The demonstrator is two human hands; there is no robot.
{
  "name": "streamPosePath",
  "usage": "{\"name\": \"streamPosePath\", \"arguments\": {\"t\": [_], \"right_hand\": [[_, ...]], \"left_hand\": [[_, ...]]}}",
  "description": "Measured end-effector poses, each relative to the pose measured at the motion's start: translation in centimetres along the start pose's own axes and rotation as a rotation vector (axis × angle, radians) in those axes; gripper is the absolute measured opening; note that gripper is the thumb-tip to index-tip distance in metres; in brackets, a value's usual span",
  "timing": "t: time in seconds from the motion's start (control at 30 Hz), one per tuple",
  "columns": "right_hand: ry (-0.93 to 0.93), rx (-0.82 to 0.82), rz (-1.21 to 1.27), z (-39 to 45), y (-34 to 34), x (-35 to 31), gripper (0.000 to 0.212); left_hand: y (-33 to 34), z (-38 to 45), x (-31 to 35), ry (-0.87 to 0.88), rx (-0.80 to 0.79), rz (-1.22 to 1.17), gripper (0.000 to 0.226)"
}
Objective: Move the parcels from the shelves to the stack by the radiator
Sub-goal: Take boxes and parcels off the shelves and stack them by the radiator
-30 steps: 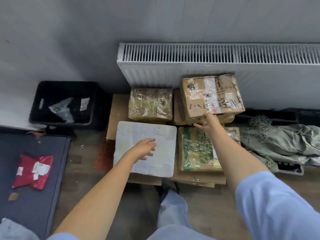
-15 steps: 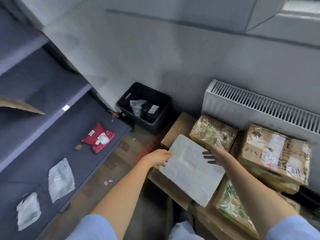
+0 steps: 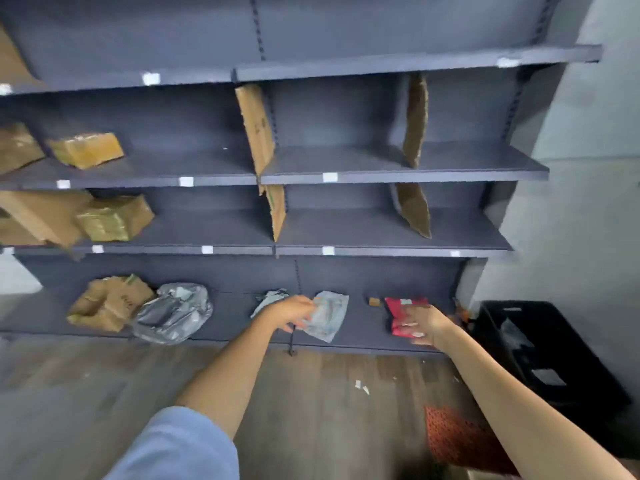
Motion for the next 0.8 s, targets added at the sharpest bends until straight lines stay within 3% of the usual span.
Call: {"name": "streamPosePath", "arguments": {"t": [0.13,0.3,0.33,0.47,0.63,0.8], "right_hand": [[-0.013,-0.237,-0.158,4.7,17.6,-5.1,0.042],[0.103,-0.446,-0.355,9.4,35.3,-6.7,0.026],[0.098,-0.461,-0.381,10.8,38.2,-7.4,0.03],[0.063,-0.508,-0.431,15.5,49.0,-10.4,0.022],[0.027,-0.578,-0.448,23.5,59.7,-15.0,0.022],[0.14,-0.576,-0.427,32.2,65.9,-18.6,0.02]], "left_hand": [[-10.4,-8.7,-15.6,-0.075,0.178,-0.208,0.041],[-18.3,-18.5,-33.0,-0.101,0.457,-0.447,0.016],[-19.4,-19.8,-35.5,-0.109,0.5,-0.497,0.016],[-22.4,-21.3,-43.1,-0.166,0.445,-0.644,0.043],[-30.0,-19.4,-51.7,-0.179,0.481,-0.711,0.045],[-41.5,-17.3,-58.2,-0.285,0.435,-0.736,0.042]]}}
Point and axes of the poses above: each hand's wrist, its own z-axis towards the middle knuckle, its own y-axis out of the palm, x = y × z, the point moved 8 cm from there along z, towards the middle knuckle, and after that the axes turned 13 degrees about -x, right-handed, at the moved point
